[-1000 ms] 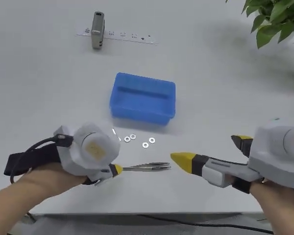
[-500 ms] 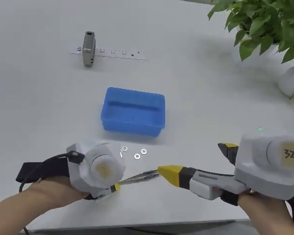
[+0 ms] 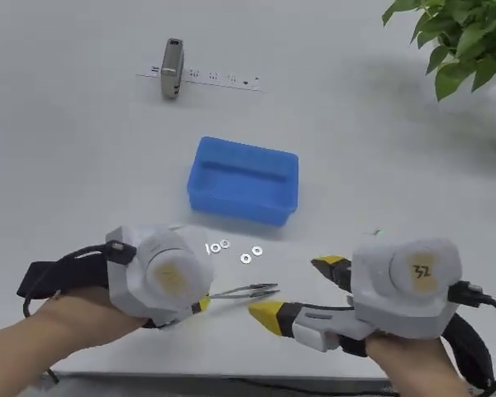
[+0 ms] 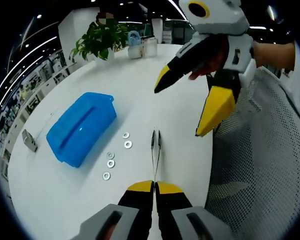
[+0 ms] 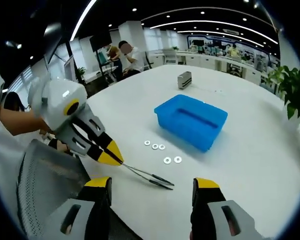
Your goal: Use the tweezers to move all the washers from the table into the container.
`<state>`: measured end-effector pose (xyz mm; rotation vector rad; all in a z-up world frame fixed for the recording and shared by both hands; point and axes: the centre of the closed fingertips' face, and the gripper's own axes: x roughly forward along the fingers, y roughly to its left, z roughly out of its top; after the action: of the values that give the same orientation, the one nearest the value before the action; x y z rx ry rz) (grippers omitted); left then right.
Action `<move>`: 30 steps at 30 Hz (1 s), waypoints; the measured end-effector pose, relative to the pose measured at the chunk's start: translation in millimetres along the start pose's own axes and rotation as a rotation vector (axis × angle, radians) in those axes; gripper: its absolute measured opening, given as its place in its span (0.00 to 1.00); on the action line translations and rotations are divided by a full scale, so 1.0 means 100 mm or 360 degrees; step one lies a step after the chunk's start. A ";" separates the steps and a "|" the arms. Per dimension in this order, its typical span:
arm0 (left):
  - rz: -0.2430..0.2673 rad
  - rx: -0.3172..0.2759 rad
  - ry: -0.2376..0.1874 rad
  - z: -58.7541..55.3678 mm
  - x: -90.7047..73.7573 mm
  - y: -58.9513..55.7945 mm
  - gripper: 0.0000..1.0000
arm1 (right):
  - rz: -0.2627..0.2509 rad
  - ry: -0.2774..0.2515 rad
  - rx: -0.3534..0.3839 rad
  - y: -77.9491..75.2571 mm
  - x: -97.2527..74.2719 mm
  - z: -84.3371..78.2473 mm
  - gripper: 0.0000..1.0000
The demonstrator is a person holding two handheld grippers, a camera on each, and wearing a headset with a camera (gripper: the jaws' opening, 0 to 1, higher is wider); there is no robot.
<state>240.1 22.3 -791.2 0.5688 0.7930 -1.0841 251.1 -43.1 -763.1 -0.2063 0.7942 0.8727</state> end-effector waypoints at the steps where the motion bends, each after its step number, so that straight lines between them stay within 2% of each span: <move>1: 0.0007 -0.0015 -0.0023 0.05 -0.05 0.01 0.00 | 0.0023 -0.0016 -0.0065 0.01 0.03 0.03 0.51; 3: 0.0022 -0.0030 -0.0077 0.15 -0.14 0.01 0.00 | 0.0053 -0.0027 -0.0091 0.01 0.10 0.05 0.38; 6: 0.0024 -0.0037 -0.0117 0.25 -0.24 -0.01 0.00 | 0.0108 0.0016 -0.0117 0.02 0.22 0.05 0.39; 9: 0.0043 -0.0034 -0.0162 0.34 -0.32 0.01 0.00 | 0.0157 0.0046 -0.0168 0.07 0.33 0.06 0.34; 11: 0.0053 -0.0047 -0.0199 0.40 -0.37 0.04 0.00 | 0.0254 0.0084 -0.0147 0.15 0.41 0.04 0.31; 12: 0.0049 -0.0067 -0.0224 0.44 -0.39 0.04 0.00 | 0.0253 0.0091 -0.0155 0.15 0.45 0.05 0.31; 17: 0.0074 -0.0076 -0.0249 0.50 -0.43 0.10 0.00 | 0.0311 0.0056 -0.0133 0.22 0.54 0.15 0.28; 21: 0.0079 -0.0096 -0.0265 0.52 -0.47 0.15 0.00 | 0.0361 0.0040 -0.0139 0.27 0.59 0.26 0.18; 25: 0.0115 -0.0027 -0.0272 0.54 -0.52 0.23 0.00 | 0.0386 0.0021 -0.0165 0.29 0.64 0.36 0.12; 30: 0.0145 -0.0018 -0.0260 0.55 -0.59 0.33 0.00 | 0.0401 -0.0003 -0.0199 0.29 0.70 0.46 0.11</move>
<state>272.0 26.4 -710.4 0.4955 0.6245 -1.0275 280.5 39.8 -775.7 -0.2186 0.7745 1.1618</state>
